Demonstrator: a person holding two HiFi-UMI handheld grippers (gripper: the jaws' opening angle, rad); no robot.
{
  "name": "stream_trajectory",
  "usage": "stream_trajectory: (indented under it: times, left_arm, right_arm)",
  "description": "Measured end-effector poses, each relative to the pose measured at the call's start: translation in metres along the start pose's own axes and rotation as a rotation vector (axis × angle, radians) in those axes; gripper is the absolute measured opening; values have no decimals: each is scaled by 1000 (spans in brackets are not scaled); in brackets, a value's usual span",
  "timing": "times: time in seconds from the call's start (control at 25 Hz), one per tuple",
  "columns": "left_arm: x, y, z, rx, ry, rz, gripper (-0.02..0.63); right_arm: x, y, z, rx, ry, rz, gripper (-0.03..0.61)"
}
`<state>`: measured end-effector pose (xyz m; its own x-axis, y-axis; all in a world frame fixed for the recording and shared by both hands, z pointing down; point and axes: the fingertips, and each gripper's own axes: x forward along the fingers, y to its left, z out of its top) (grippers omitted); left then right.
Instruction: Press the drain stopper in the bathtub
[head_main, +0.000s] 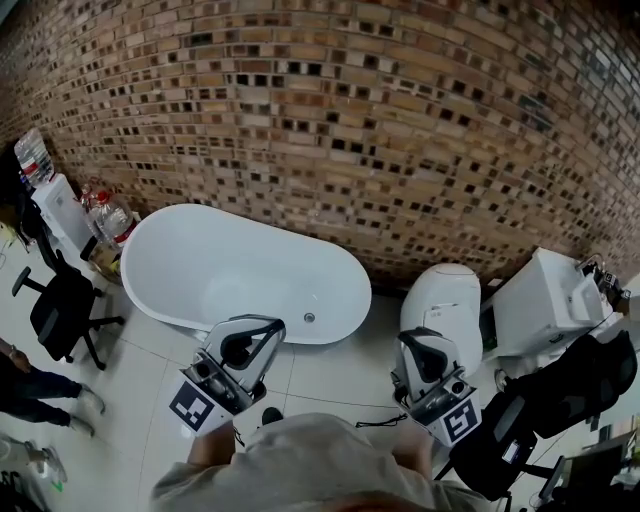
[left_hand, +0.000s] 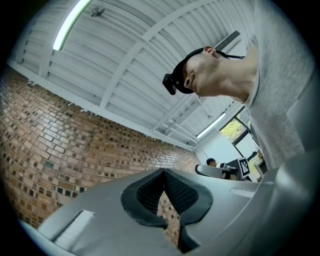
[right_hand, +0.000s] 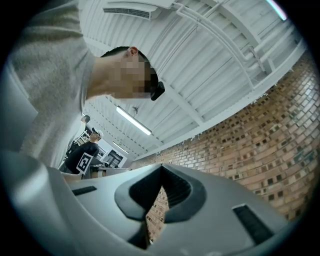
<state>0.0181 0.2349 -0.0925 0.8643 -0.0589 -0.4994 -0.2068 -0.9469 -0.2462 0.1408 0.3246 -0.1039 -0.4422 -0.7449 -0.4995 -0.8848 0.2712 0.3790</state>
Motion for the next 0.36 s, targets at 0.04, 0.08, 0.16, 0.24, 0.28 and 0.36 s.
stream_trajectory:
  times: [0.04, 0.08, 0.16, 0.24, 0.28, 0.36]
  left_arm:
    - [0, 0, -1, -1, 0, -2, -8]
    - [0, 1, -2, -3, 0, -4, -8]
    - [0, 2, -3, -6, -1, -7, -8]
    - [1, 2, -4, -8, -3, -13, -8]
    - [2, 2, -4, -8, -3, -16, -8]
    - [3, 2, -5, -8, -4, -23, -8]
  right_arm:
    - [0, 0, -1, -1, 2, 0, 5]
    - [1, 0, -2, -1, 3, 0, 5]
    - [2, 1, -3, 0, 4, 1, 5]
    - [3, 2, -4, -2, 8, 4, 5]
    - [4, 2, -4, -4, 9, 6, 5]
    - [5, 3, -5, -8, 10, 8, 5]
